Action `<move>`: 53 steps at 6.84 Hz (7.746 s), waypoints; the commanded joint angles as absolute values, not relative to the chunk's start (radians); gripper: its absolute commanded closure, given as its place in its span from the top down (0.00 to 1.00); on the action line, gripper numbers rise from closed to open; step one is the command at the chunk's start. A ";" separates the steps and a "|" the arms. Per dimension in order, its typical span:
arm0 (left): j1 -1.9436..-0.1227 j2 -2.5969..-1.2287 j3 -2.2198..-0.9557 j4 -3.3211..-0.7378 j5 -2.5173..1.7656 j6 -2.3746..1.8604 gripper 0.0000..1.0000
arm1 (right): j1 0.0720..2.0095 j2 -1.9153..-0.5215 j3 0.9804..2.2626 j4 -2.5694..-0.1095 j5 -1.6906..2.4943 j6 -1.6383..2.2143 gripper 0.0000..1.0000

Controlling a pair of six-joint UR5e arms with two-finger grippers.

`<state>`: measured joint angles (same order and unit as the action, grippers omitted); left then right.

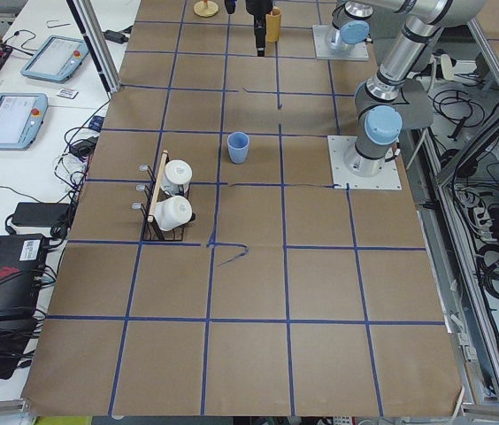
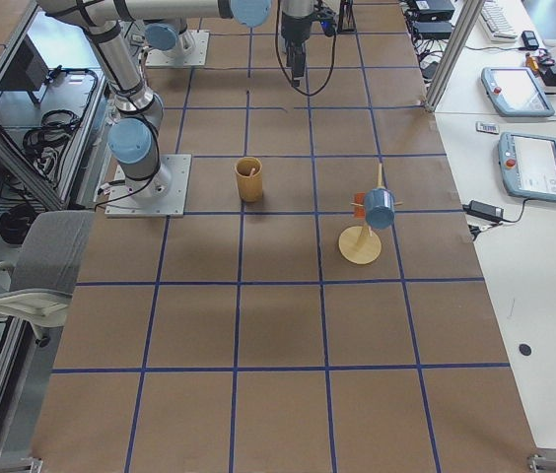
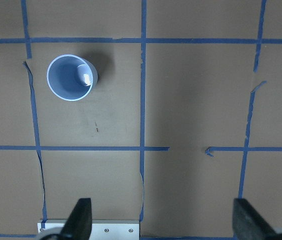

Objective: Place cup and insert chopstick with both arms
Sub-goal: 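Move the left gripper above the blue cup while the right nears the bamboo cup, then lower the left gripper onto the blue cup while the right descends to the chopstick, then grasp the blue cup with the left gripper while the right grasps the pink chopstick, then lift the blue cup with the left gripper while the right pulls the chopstick out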

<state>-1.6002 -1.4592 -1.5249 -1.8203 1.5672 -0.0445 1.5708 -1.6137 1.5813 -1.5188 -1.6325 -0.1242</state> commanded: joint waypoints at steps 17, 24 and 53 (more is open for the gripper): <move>-1.443 -1.468 -1.830 -1.650 1.670 0.247 1.00 | 1.250 -1.559 1.907 -1.318 -2.051 -0.540 0.97; -1.460 -1.640 -2.169 -0.746 1.651 0.816 1.00 | 1.249 -1.526 1.901 -1.415 -2.048 -0.540 0.60; -1.462 -1.651 -2.174 -0.813 1.741 0.448 0.47 | 1.252 -1.514 1.669 -1.099 -1.901 -0.477 0.00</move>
<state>-1.4623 -1.6522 -2.1555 -0.8190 1.7455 0.4552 1.2507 -1.5134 1.6938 -1.1233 -1.9051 -0.4776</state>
